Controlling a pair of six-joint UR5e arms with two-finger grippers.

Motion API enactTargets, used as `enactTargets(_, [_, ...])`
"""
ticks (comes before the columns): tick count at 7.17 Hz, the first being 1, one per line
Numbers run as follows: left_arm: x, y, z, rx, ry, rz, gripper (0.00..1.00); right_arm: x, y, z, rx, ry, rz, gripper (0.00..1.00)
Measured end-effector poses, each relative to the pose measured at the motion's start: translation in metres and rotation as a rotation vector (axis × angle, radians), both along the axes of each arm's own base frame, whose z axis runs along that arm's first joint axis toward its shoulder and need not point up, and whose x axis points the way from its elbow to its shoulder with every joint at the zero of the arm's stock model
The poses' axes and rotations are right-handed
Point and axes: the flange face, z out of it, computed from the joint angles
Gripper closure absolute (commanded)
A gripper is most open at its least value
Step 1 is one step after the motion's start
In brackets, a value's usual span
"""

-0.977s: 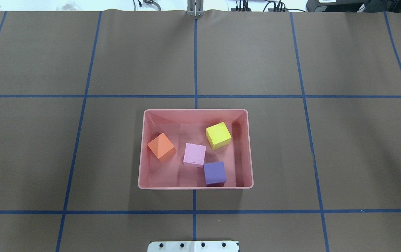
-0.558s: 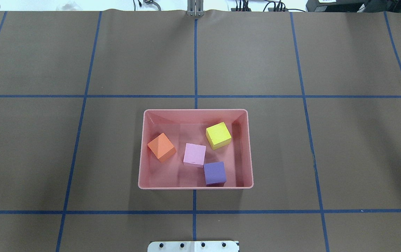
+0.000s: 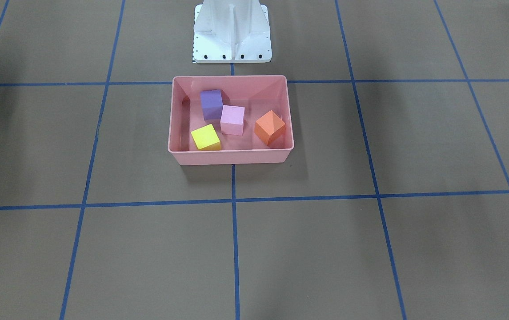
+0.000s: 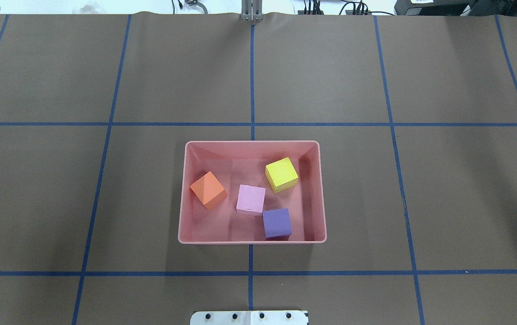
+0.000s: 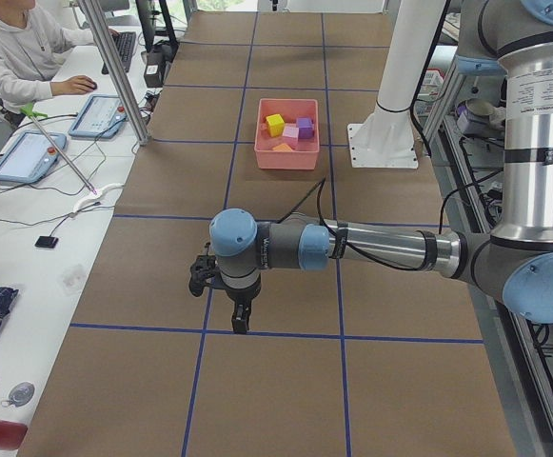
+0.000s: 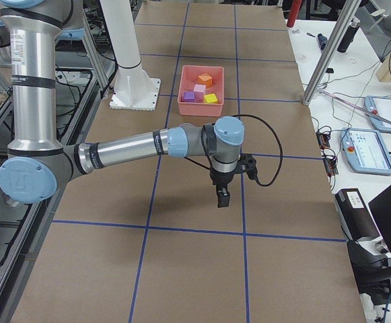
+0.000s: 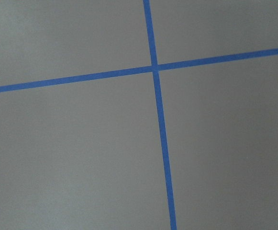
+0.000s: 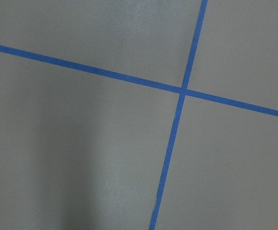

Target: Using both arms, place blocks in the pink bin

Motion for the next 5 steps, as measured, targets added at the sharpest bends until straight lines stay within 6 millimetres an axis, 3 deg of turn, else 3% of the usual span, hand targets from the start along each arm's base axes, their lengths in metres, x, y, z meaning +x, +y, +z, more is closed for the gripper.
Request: enactTargets(5, [0.001,-0.01,-0.011,0.037,0.002,-0.006,0.0,0.002,0.003,0.003,-0.008,0.003,0.007,0.0])
